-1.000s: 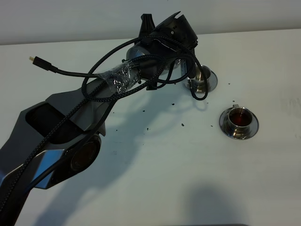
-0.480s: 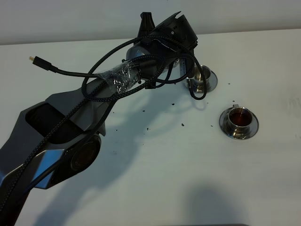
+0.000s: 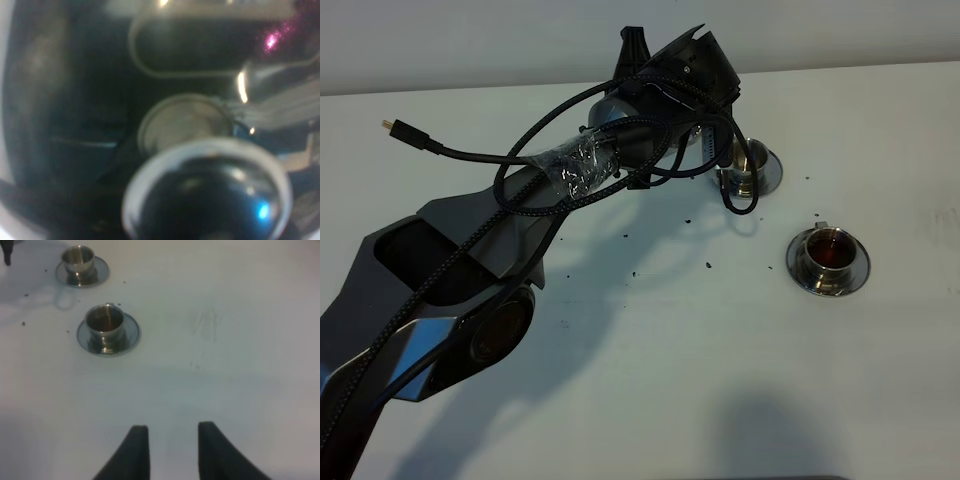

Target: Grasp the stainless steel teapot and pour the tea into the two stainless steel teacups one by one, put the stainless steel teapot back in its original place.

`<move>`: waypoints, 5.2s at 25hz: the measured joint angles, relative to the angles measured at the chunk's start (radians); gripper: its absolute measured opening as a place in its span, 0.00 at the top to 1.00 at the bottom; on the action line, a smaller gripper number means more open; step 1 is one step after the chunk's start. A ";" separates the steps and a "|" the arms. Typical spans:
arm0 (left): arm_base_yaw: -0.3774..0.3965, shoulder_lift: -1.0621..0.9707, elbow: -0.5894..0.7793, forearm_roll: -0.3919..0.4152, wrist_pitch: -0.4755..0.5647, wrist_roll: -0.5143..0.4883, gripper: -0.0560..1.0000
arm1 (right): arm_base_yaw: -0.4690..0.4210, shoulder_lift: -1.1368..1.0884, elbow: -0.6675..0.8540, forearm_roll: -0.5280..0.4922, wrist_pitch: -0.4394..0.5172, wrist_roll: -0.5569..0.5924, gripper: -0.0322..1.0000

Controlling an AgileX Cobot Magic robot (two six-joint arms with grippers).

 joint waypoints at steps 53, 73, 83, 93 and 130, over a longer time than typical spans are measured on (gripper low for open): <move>-0.010 0.000 0.000 -0.025 -0.043 -0.049 0.74 | 0.000 0.000 0.000 0.000 0.000 0.000 0.74; -0.034 0.000 0.000 -0.001 -0.009 0.049 0.74 | 0.000 0.000 0.000 0.000 0.000 0.000 0.74; -0.034 0.020 0.000 0.033 -0.002 0.006 0.74 | 0.000 0.000 0.000 0.000 0.000 0.000 0.74; -0.044 0.022 0.000 0.076 -0.012 -0.021 0.74 | 0.000 0.000 0.000 0.000 0.000 0.000 0.74; -0.069 0.026 0.000 0.125 0.001 -0.031 0.74 | 0.000 0.000 0.000 0.000 0.000 0.000 0.74</move>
